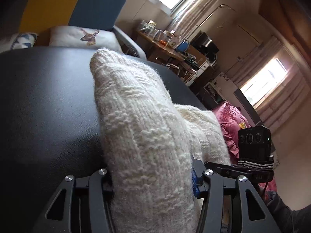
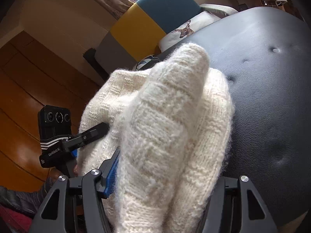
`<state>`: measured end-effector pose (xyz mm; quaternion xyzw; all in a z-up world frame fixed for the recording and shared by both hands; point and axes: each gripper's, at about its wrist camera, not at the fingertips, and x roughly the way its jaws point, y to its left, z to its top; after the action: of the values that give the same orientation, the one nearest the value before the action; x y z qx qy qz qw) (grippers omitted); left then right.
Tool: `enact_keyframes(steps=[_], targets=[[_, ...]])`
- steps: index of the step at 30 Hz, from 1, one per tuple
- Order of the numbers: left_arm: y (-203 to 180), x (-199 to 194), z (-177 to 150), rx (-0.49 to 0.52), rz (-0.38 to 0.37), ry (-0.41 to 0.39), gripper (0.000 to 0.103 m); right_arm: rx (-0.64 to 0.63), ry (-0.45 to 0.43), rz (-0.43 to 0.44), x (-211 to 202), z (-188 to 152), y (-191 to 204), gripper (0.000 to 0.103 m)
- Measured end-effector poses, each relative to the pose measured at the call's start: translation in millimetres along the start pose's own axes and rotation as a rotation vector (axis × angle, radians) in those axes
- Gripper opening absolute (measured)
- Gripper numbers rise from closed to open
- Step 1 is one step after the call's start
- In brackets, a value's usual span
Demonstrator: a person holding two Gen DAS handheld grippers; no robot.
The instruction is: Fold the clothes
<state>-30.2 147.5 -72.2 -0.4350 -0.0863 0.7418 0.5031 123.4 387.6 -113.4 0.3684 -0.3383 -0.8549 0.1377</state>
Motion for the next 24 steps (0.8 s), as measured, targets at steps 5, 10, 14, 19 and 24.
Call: enact_keyframes(steps=[5, 10, 14, 19, 24], targets=[[-46.1, 21.1, 34.7, 0.112, -0.086, -0.015, 0.053, 0.032, -0.152, -0.017, -55.5, 15.4, -8.7, 0.062], [-99.5, 65.9, 79.4, 0.220, -0.168, -0.001, 0.053, 0.053, -0.294, -0.088, -111.4, 39.4, -14.2, 0.062], [-144.3, 113.3, 104.8, 0.320, -0.199, 0.039, 0.054, 0.069, -0.364, -0.174, -150.1, 56.0, -33.9, 0.062], [-174.2, 187.4, 128.5, 0.382, -0.160, 0.104, 0.055, 0.098, -0.379, -0.344, -161.3, 75.2, -76.6, 0.062], [-156.1, 289.5, 107.9, 0.404, 0.092, 0.293, 0.061, 0.135, -0.221, -0.581, -110.7, 68.0, -130.3, 0.062]])
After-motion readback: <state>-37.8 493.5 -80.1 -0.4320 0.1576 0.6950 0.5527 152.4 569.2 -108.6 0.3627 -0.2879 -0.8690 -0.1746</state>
